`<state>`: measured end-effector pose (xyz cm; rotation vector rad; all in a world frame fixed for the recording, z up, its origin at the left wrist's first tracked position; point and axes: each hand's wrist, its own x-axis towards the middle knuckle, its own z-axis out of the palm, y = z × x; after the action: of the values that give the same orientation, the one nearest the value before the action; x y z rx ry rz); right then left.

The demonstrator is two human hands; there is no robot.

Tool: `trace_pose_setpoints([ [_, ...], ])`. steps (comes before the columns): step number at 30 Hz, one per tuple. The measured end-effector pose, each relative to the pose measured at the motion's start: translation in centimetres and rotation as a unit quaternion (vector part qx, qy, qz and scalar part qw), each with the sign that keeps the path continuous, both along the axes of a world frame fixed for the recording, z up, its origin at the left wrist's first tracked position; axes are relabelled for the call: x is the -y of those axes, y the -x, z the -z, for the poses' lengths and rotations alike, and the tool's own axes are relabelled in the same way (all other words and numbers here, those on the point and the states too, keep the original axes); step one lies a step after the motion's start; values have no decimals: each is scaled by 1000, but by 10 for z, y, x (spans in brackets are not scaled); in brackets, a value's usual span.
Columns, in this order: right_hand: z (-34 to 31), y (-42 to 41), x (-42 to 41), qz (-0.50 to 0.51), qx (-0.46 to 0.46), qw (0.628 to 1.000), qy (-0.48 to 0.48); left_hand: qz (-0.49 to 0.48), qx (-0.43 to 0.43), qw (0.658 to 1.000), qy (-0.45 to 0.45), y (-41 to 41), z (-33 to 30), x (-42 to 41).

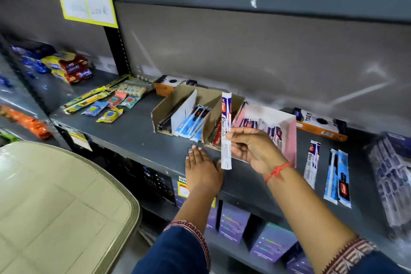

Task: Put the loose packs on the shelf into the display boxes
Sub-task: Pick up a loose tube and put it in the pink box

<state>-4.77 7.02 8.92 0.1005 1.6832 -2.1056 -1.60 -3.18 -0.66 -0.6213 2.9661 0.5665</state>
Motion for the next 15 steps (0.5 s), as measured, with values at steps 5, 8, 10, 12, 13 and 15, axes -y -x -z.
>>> trace_pose_setpoints([
  [5, 5, 13, 30, 56, 21, 998, -6, 4, -8, 1000, 13, 2, 1, 35],
  [8, 12, 21, 35, 111, 29, 993, -8, 6, -5, 1000, 10, 7, 0, 51],
  [10, 15, 26, 32, 143, 34, 989, -16, 11, 1, 1000, 11, 11, 0, 57],
  [12, 15, 33, 26, 176, 38, 983, -18, 16, 6, 1000, 14, 14, 2, 59],
  [13, 15, 37, 21, 195, 37, 980, -16, 18, 5, 1000, 15, 15, 3, 59],
  [15, 14, 43, 11, 231, 37, 972, -18, 22, -1, 1000, 15, 17, 5, 59],
])
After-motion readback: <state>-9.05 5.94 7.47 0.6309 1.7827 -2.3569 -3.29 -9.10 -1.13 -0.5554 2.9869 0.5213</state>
